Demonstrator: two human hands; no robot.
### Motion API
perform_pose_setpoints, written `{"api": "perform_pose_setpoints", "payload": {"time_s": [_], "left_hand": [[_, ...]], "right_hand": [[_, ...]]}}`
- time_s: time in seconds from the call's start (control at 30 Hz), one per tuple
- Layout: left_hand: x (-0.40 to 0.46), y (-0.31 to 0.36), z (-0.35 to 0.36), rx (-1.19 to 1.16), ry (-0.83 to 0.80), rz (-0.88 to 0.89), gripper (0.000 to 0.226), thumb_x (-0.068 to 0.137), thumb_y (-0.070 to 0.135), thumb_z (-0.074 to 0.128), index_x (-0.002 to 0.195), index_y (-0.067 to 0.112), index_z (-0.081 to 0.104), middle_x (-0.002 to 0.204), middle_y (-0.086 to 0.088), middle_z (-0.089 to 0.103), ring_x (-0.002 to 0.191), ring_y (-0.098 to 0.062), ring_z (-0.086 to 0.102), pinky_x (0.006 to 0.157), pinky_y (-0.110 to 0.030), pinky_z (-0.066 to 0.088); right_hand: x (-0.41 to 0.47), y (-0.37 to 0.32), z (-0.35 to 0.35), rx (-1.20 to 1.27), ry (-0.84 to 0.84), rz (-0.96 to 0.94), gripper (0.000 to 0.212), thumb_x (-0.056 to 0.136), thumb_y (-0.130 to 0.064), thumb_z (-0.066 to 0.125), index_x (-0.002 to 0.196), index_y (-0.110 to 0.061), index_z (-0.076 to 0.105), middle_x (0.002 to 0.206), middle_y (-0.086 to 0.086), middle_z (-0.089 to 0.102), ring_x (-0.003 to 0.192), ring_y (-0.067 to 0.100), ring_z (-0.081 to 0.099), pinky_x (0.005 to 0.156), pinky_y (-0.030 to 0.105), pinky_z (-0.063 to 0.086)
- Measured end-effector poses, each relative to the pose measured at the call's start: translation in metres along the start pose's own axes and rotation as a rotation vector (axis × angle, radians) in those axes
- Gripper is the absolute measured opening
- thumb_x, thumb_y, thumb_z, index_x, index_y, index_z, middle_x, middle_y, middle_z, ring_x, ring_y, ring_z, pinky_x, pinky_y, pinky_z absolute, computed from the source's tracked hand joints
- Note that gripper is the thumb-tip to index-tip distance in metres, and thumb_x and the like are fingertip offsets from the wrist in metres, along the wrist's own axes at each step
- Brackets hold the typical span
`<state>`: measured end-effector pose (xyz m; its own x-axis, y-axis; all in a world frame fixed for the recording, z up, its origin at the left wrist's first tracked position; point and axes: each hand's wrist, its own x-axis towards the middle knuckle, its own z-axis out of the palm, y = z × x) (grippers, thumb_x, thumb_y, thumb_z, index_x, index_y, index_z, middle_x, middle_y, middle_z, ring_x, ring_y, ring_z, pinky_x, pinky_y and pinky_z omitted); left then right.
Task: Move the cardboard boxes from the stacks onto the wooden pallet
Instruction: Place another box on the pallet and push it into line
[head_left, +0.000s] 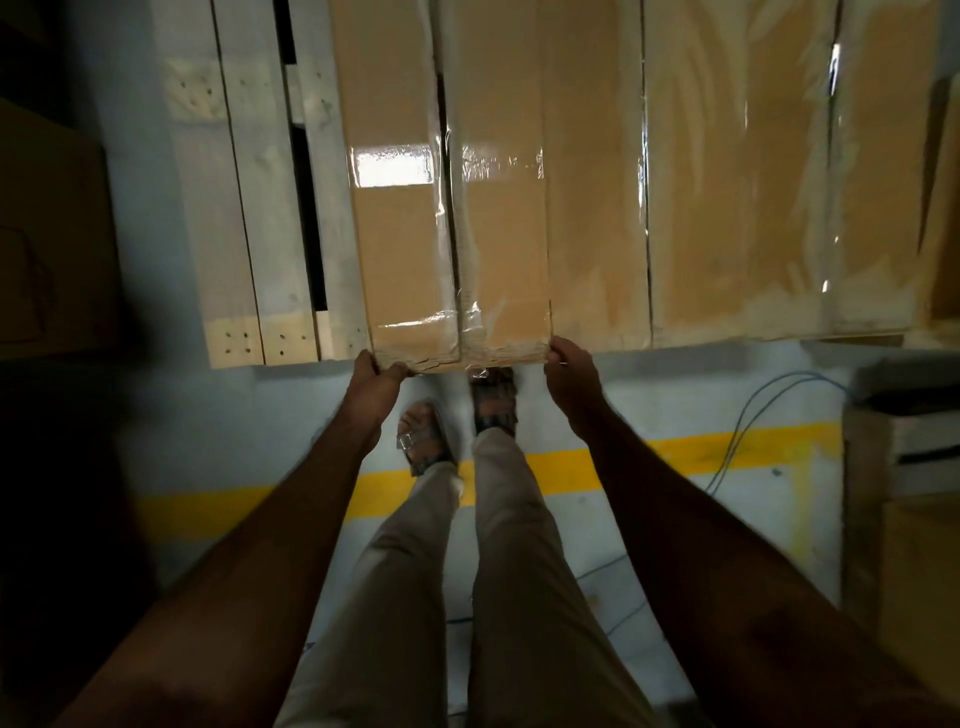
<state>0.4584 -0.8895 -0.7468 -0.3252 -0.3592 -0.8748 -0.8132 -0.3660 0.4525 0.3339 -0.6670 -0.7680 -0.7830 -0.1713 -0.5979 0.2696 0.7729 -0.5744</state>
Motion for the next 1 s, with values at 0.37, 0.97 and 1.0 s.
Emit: {"api": "perform_pose_setpoints", "payload": {"time_s": [0.37, 0.97, 1.0], "left_hand": [[-0.047, 0.037, -0.004, 0.088, 0.023, -0.025, 0.037, 0.101, 0.016, 0.049, 0.134, 0.000, 0.047, 0.136, -0.024, 0.050, 0.114, -0.030, 0.056, 0.089, -0.033, 0.042], [-0.319, 0.215, -0.007, 0.023, -0.234, 0.562, 0.030, 0.102, 0.028, 0.053, 0.131, 0.020, 0.053, 0.130, -0.001, 0.057, 0.121, -0.018, 0.051, 0.100, -0.038, 0.042], [-0.329, 0.223, 0.002, 0.024, -0.254, 0.590, 0.029, 0.102, 0.028, 0.054, 0.130, 0.021, 0.053, 0.130, -0.001, 0.058, 0.120, -0.018, 0.052, 0.101, -0.039, 0.042]], "right_hand": [[-0.024, -0.022, -0.021, 0.214, -0.156, 0.193, 0.024, 0.087, -0.023, 0.053, 0.108, -0.018, 0.062, 0.090, -0.009, 0.052, 0.078, 0.007, 0.047, 0.063, 0.017, 0.037], [-0.213, -0.210, -0.221, 0.412, -0.176, -0.161, 0.022, 0.100, -0.020, 0.055, 0.120, -0.027, 0.062, 0.115, 0.001, 0.066, 0.105, 0.016, 0.063, 0.089, 0.034, 0.049], [-0.219, -0.206, -0.233, 0.430, -0.149, -0.168, 0.022, 0.100, -0.020, 0.055, 0.119, -0.027, 0.063, 0.115, 0.001, 0.067, 0.103, 0.014, 0.064, 0.088, 0.033, 0.050]]}}
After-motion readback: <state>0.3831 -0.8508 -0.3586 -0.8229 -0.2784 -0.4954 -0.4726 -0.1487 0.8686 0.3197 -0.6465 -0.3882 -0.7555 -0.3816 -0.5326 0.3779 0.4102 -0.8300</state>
